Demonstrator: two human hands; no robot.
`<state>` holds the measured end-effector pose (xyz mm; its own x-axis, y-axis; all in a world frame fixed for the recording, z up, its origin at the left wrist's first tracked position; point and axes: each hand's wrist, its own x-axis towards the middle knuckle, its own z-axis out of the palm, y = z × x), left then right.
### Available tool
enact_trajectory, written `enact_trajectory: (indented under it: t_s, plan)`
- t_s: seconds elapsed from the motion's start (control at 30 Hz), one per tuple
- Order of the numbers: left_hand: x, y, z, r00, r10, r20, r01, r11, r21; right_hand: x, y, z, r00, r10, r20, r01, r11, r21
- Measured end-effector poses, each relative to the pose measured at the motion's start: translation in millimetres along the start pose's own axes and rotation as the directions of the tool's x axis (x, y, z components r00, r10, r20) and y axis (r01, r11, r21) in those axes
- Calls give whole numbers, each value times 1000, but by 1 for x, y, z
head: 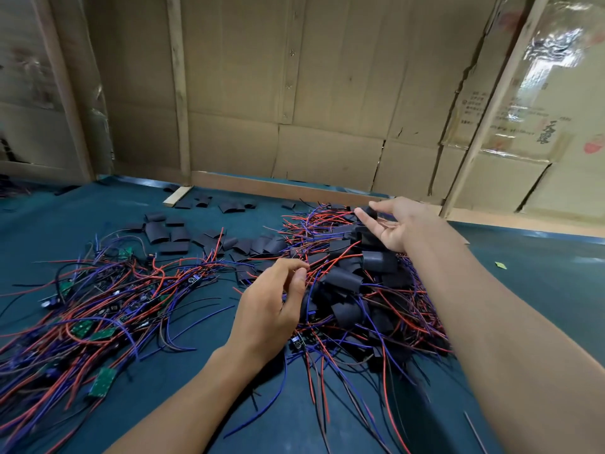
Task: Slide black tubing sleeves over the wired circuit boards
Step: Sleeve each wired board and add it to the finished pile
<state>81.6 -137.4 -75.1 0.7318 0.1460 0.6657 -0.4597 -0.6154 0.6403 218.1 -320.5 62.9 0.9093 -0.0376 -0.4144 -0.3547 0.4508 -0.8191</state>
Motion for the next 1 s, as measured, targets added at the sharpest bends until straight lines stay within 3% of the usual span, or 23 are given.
enact_trajectory:
  t_s: [0.17,0.27,0.33,0.4,0.47,0.53,0.57,0.63,0.67,0.77,0.8,0.87,0.93,1.0]
  plan:
    - [0,0,-1,1000,-5,-13,5,1000,2,-20,-2,4,999,-29,-41,34,993,110]
    - [11,0,-7,998,-35,-57,37,999,32,-49,8,9,991,-122,46,107,963,246]
    - [30,-7,-21,992,-105,-69,115,981,154,-71,21,13,983,-167,76,129,925,356]
    - [54,-19,-42,959,-284,5,253,863,438,-91,40,16,958,-275,82,242,928,284]
    - [71,-27,-69,828,-558,61,347,595,725,-104,72,17,871,-470,139,459,882,104]
    - [74,-32,-96,681,-728,82,322,398,859,-110,111,13,711,-648,273,689,721,-82]
    - [74,-36,-107,651,-751,110,282,374,883,-109,131,9,603,-715,354,795,576,-191]
    - [72,-45,-119,662,-726,187,198,410,890,-99,166,-4,412,-716,564,898,216,-382]
    - [71,-48,-123,681,-700,216,158,428,890,-93,180,-10,366,-637,679,898,50,-438]
    - [67,-53,-125,723,-646,245,102,450,887,-85,210,-21,343,-372,863,814,-342,-470]
    - [65,-54,-125,732,-634,247,95,454,886,-82,215,-23,303,-356,884,797,-414,-440]
    - [64,-57,-123,757,-607,243,91,465,880,-82,217,-24,239,-369,898,798,-452,-398]
    - [63,-61,-118,778,-577,246,66,465,883,-82,215,-25,207,-401,892,813,-436,-385]
    - [61,-64,-111,778,-572,260,37,455,890,-81,212,-29,227,-421,878,837,-377,-397]
